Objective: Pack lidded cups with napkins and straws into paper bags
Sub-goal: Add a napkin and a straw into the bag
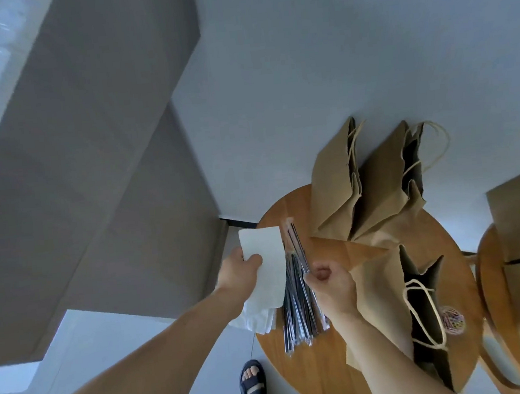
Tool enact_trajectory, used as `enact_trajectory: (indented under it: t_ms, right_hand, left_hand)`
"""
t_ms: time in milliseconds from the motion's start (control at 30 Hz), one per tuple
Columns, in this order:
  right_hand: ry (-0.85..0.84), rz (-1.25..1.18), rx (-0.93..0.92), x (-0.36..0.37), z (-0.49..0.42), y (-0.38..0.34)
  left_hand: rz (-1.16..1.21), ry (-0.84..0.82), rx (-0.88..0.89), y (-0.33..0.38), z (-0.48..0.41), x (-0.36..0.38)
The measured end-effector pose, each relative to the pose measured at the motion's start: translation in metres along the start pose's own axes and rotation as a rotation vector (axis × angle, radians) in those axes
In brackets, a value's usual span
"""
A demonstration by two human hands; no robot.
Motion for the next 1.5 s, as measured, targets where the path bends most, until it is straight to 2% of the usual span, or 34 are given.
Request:
enact_trajectory:
  t_ms: [167,333,400,567,700,833,1000,1133,1167,1267,1333,1500]
  right_hand:
    - [-0.027,0.016,0.089,0.010,0.000,0.020]
    - [-0.007,-0.051,0.073,0.008,0.006,0.023]
    - [-0.013,-0.090,0.030,0.004,0.011,0.009]
    - [-0.113,-0.133,-0.206,0.003,0.039,-0.051]
    - [-0.132,-0.091,-0.254,-0.003,0.053,-0.083]
    - [-0.084,-0.042,-0.304,-0.025,0.061,-0.107]
    - [0.005,-0.039,-0.378,-0.065,0.075,-0.141]
    - [0.152,-0.089,-0.407,-0.116,0.083,-0.168]
    - [0.142,-0.078,-0.397,-0.128,0.082,-0.173]
    - [-0.046,-0.091,-0.356,-0.150,0.079,-0.181]
    - [-0.124,-0.077,-0.353,-0.162,0.081,-0.184]
    - [-0.065,-0.006,-0.390,-0.191,0.078,-0.184]
  left_hand:
    - [0.003,0.009,-0.027,-0.011,0.000,-0.003]
    - [-0.003,0.001,-0.033,-0.021,0.000,-0.004]
    - [-0.007,0.002,-0.006,-0.015,0.002,-0.004]
    - [0.030,-0.042,0.086,0.023,0.016,0.003]
    - [0.170,-0.110,0.146,0.059,0.034,0.010]
    - [0.195,-0.188,0.260,0.091,0.054,0.013]
    - [0.206,-0.297,0.357,0.130,0.077,0.020]
    - [0.185,-0.410,0.413,0.161,0.095,0.032]
    - [0.211,-0.458,0.408,0.167,0.100,0.037]
    - [0.292,-0.657,0.400,0.184,0.122,0.055]
    - [0.272,-0.733,0.418,0.193,0.135,0.066]
    - [0.209,-0.705,0.451,0.204,0.145,0.092]
Point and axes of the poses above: each hand's wrist, its own z-axis away from the middle knuckle, its own x-axis out of the palm, y = z × x, the point moved 6 cm from there along -z, towards the middle knuckle, and after that the axes turned 2 degrees about -z, right-handed, at the moved point
